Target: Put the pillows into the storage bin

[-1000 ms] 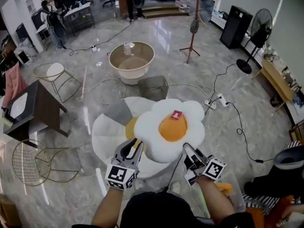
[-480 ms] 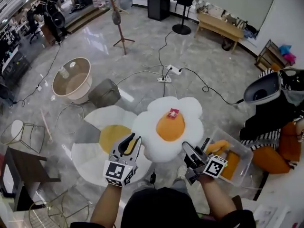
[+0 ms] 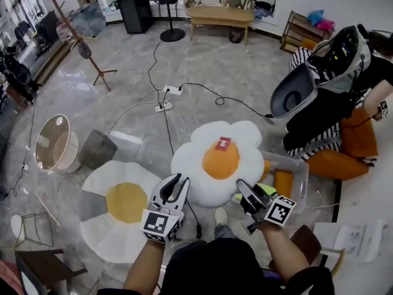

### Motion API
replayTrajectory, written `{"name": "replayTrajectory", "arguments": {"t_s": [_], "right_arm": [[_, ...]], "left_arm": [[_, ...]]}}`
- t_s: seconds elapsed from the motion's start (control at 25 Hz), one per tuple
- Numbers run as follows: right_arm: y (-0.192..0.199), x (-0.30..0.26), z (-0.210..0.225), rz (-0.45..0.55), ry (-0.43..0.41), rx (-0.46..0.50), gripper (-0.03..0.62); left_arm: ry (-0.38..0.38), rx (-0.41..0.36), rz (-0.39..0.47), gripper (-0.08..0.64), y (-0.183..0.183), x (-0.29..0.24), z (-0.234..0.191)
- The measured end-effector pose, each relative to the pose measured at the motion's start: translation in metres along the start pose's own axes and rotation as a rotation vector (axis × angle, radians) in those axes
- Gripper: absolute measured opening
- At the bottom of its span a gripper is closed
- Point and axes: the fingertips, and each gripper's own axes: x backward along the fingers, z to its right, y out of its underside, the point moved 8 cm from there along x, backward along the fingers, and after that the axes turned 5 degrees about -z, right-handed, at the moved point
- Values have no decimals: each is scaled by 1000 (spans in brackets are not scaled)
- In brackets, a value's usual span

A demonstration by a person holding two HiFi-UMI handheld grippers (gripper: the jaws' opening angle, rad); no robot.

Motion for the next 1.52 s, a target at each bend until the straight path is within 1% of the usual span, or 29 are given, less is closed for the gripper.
{"name": "replayTrajectory", "arguments": {"t_s": [0.24, 0.32, 0.44, 0.6, 0.72, 0.88, 1.0, 1.16, 1.36, 1.52], "right_arm": [[-18, 77, 57, 108, 133, -44, 137], [-26, 99, 68, 139, 188, -52, 138], [-34, 128, 87, 188, 271, -92, 138], [-33, 162, 121, 251, 370, -166, 138], [-19, 181, 156, 282, 435, -214, 138], [-6, 195, 191, 302, 516, -278, 138], [-2, 201, 213, 322, 567, -317, 138], [6, 216, 244, 335, 628, -373, 138], [19, 230, 277, 365, 693, -461, 140], [16, 238, 300, 413, 740, -520, 143]], "left_arm": [[162, -28, -59, 106, 16, -88, 56], [212, -33, -77, 105, 15, -111, 73], [282, -43, -112, 106, 15, -138, 94], [374, -66, -178, 106, 26, -175, 120], [426, -88, -230, 106, 47, -199, 139], [475, -98, -284, 106, 66, -229, 155], [495, -89, -323, 105, 79, -246, 160], [521, -98, -371, 105, 93, -264, 175], [551, -109, -444, 105, 109, -272, 183], [557, -126, -474, 106, 112, -274, 186]]}}
